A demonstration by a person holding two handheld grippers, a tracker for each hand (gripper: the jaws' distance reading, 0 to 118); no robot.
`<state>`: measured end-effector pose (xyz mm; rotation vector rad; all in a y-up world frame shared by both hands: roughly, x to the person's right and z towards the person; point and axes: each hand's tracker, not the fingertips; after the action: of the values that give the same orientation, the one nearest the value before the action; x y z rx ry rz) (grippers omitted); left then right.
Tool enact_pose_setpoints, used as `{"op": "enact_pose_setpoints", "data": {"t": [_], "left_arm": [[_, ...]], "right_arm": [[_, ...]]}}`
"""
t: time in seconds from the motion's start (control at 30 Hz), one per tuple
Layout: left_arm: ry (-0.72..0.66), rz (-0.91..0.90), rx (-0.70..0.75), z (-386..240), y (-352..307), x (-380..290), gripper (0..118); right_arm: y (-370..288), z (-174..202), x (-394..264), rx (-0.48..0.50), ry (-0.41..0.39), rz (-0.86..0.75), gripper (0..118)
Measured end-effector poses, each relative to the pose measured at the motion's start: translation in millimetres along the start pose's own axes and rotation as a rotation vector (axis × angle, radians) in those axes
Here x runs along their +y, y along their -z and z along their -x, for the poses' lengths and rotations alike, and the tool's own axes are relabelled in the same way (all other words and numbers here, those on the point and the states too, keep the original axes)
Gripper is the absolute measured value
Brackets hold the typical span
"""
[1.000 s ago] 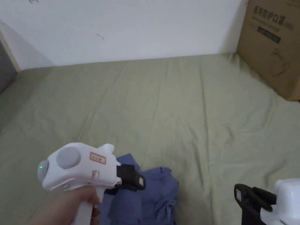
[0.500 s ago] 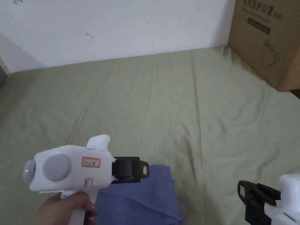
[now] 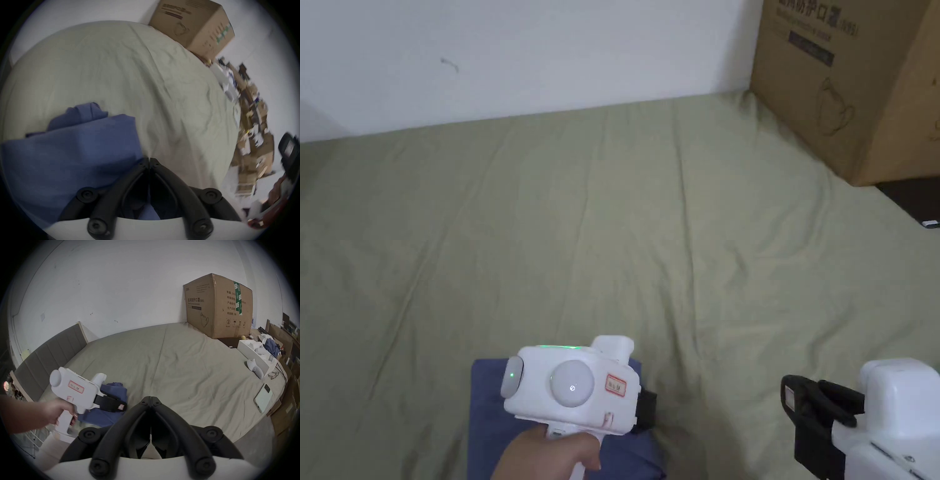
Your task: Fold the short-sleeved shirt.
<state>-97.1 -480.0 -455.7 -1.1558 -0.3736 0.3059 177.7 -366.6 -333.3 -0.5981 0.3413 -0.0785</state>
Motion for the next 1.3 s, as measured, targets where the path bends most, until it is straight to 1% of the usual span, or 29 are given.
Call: {"op": "enact_pose_setpoints", "data": {"t": [0.07, 0.13, 0.23, 0.3, 0.37, 0.43, 0.47, 0.5, 0.53, 0.6, 0.63, 0.67, 0.73, 0.77, 0.83, 0.93, 0.97, 1.07, 1.1, 1.13, 1.17, 1.2, 1.23, 1.27, 1.3], "left_arm": [[-0.072, -0.066, -0.109, 3, -16, -3, 2], [-0.047, -0.228, -0.121, -3, -56, -11, 2], [0.051, -0.492, -0.098, -11, -143, -27, 2], [0.123, -0.665, -0.005, -15, -203, -46, 2], [0.159, -0.826, 0.116, -20, -253, -67, 2], [0.145, -0.954, 0.212, -18, -289, -91, 2], [0.129, -1.008, 0.248, -16, -301, -103, 2], [0.126, -1.057, 0.297, -16, -307, -112, 2], [0.137, -1.1, 0.349, -14, -311, -124, 2], [0.156, -1.185, 0.481, -6, -309, -148, 2], [0.128, -1.211, 0.547, -1, -302, -156, 2], [0.103, -1.234, 0.618, 3, -298, -165, 2], [0.007, -1.249, 0.651, 8, -296, -177, 2], [-0.012, -1.248, 0.638, 10, -295, -177, 2], [-0.006, -1.238, 0.619, 11, -295, -178, 2], [0.048, -1.211, 0.656, 7, -291, -177, 2], [0.051, -1.209, 0.644, 6, -291, -177, 2], [0.051, -1.177, 0.623, 5, -293, -177, 2], [0.044, -1.143, 0.602, 8, -296, -176, 2], [0.03, -1.092, 0.555, 12, -298, -173, 2], [0.011, -1.031, 0.497, 19, -301, -170, 2], [-0.021, -0.959, 0.425, 28, -301, -166, 2], [-0.06, -0.876, 0.335, 40, -300, -162, 2], [-0.102, -0.821, 0.285, 49, -297, -160, 2], [-0.148, -0.789, 0.287, 61, -293, -161, 2]], "right_arm": [[-6, 1, 3, 0.025, 0.029, -0.016, 0], [-13, 3, 9, 0.05, 0.045, -0.037, 0], [-28, 11, 23, 0.11, 0.066, -0.095, 0], [-38, 20, 37, 0.15, 0.048, -0.14, 0], [-50, 35, 51, 0.171, 0.004, -0.208, 0], [-61, 52, 62, 0.171, -0.044, -0.305, 0], [-65, 63, 63, 0.144, -0.081, -0.369, 0], [-66, 73, 63, 0.09, -0.123, -0.428, 0], [-64, 81, 59, 0.014, -0.169, -0.5, 0], [-51, 89, 41, -0.057, -0.262, -0.647, 0], [-45, 93, 34, -0.106, -0.286, -0.656, 0], [-42, 97, 30, -0.14, -0.287, -0.627, 0], [-44, 99, 23, -0.142, -0.248, -0.616, 0], [-48, 100, 19, -0.14, -0.226, -0.631, 0], [-52, 101, 16, -0.125, -0.212, -0.63, 0], [-51, 101, 18, -0.135, -0.213, -0.597, 0], [-53, 101, 18, -0.142, -0.208, -0.594, 0], [-56, 98, 26, -0.139, -0.176, -0.596, 0], [-53, 98, 32, -0.092, -0.184, -0.582, 0], [-46, 98, 40, -0.034, -0.208, -0.546, 0], [-34, 99, 49, 0.031, -0.237, -0.48, 0], [-13, 102, 59, 0.1, -0.27, -0.357, 0], [14, 105, 68, 0.165, -0.296, -0.174, 0], [40, 109, 73, 0.204, -0.315, 0.003, 0], [76, 113, 72, 0.225, -0.327, 0.223, 0]]}}
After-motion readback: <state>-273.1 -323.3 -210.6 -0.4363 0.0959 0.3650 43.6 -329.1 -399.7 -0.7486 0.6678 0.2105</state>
